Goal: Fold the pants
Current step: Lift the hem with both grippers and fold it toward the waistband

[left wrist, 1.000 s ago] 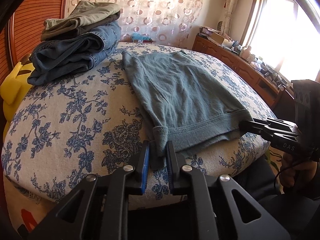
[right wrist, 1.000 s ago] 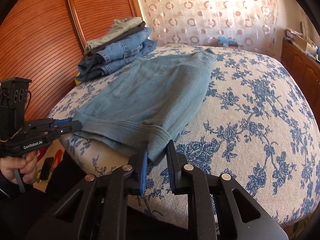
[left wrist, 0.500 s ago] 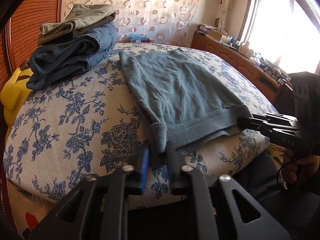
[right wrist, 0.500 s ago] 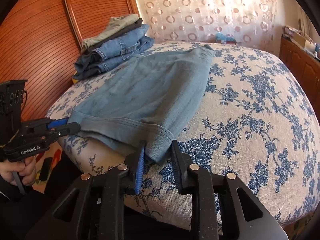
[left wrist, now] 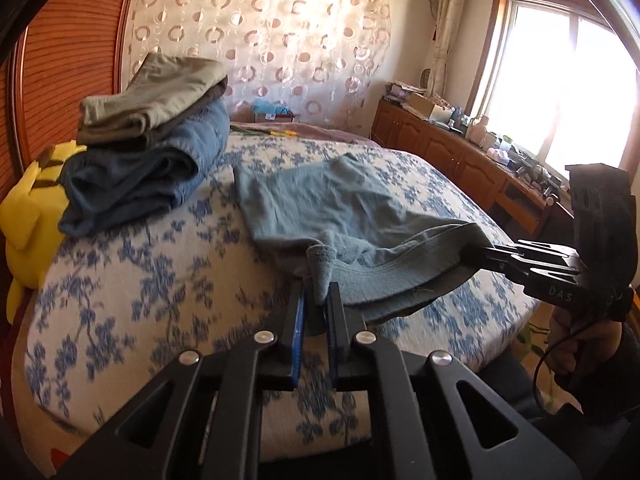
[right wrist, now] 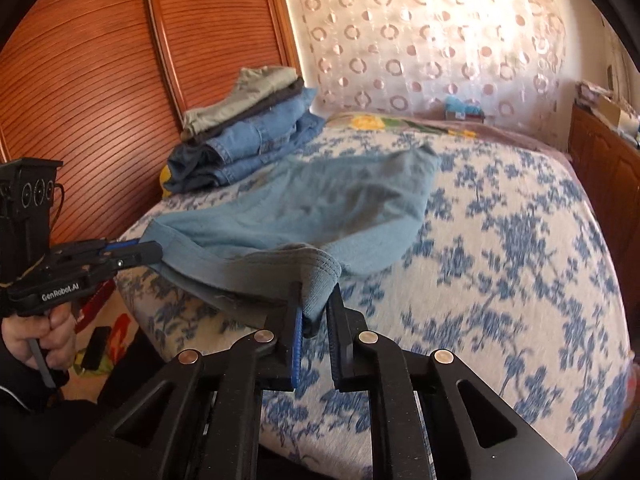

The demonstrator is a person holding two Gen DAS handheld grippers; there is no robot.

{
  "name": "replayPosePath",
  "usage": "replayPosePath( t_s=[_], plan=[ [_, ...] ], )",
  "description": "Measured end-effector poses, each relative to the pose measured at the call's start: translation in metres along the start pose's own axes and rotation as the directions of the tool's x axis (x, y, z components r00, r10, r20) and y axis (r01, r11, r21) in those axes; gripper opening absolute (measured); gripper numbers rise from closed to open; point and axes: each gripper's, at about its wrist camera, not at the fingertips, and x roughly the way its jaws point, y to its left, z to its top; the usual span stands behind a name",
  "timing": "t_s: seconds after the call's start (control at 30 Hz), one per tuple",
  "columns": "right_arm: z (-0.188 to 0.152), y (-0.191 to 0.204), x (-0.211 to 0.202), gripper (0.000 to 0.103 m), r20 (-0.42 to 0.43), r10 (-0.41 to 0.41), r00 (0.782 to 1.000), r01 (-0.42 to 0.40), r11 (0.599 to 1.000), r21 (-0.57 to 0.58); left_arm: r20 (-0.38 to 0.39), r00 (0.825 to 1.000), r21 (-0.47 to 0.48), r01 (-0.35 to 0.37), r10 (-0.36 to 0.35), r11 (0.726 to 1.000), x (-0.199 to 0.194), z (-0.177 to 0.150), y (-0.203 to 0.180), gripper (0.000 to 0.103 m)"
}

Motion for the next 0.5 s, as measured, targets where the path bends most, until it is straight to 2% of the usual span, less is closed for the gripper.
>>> replayPosePath(
  t_s=[0.27,0.5],
  plan=[
    [0.024,-0.007,0.003,0.008,0.021,-0.018,1.0,0.019,0.999,-0.036,0.043,0.999,0.008,0.004,-0.004,1.0,0.013,0.032,0.006,0.005],
    [0.044,-0.021,0.017,0.008,0.027,-0.006,1.0,0.007,0.999,-0.041,0.029,0.999,0.004,-0.014,0.014,1.0,0.033,0.046,0.012,0.006]
  ],
)
